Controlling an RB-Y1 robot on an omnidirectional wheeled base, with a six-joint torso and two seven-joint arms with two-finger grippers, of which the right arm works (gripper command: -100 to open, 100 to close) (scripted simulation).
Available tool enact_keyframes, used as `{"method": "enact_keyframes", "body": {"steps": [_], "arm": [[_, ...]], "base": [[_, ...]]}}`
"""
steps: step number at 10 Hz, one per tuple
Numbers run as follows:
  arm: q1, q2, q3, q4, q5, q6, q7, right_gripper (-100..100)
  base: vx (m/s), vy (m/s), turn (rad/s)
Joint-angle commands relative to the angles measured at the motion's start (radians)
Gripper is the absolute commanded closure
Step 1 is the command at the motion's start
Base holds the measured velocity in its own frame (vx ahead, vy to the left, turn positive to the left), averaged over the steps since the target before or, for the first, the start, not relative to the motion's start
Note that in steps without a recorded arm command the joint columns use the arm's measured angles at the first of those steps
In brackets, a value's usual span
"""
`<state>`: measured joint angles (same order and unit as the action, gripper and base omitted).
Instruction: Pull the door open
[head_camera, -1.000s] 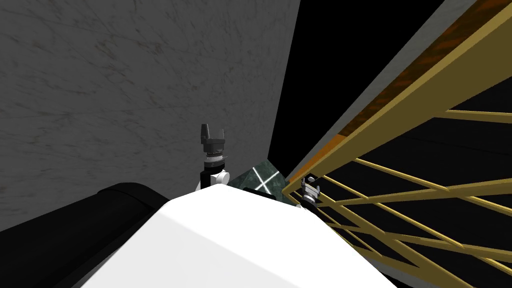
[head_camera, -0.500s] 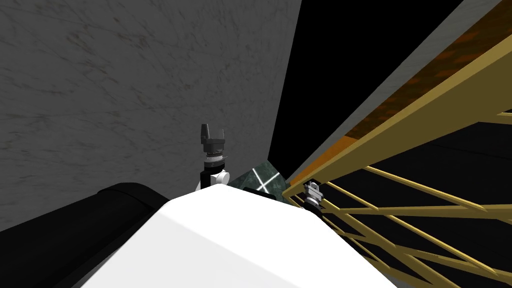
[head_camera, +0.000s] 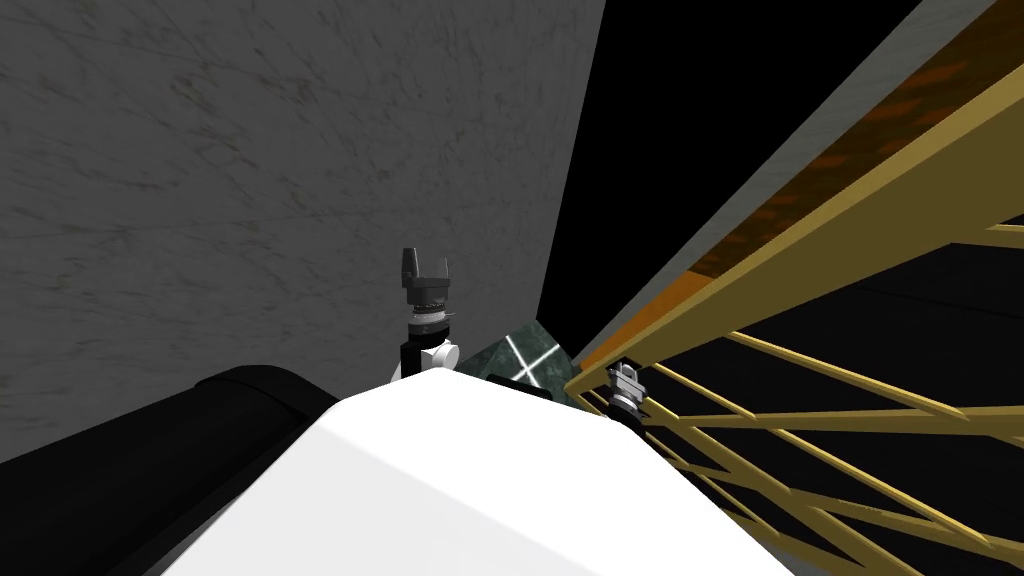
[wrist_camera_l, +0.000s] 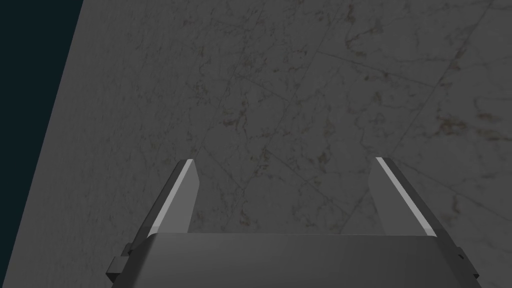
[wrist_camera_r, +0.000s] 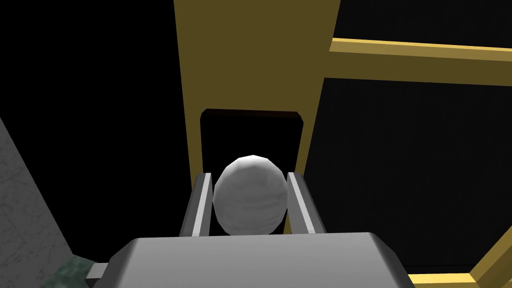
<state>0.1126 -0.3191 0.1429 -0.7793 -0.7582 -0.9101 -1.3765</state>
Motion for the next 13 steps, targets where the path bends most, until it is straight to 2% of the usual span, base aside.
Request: {"method": "enact_keyframes", "body": {"steps": [1,7,8,13], "arm": [[0.004,-0.006,0.023,-0.002,0.011,-0.004,-0.02,100],[0.03,-0.047,0.103,-0.039,0.047,-0.008,-0.087,100],[0.028,-0.043,0.095,-0.032,0.043,-0.002,-0.079,100],[0.059,-0.084,0.183,-0.071,0.089,-0.028,-0.133,100]], "base": [[-0.212,0.022,0.098],[-0.251,-0.006,0.084],[-0.09,-0.017,0.031],[-0.234,-0.022,0.074]]}}
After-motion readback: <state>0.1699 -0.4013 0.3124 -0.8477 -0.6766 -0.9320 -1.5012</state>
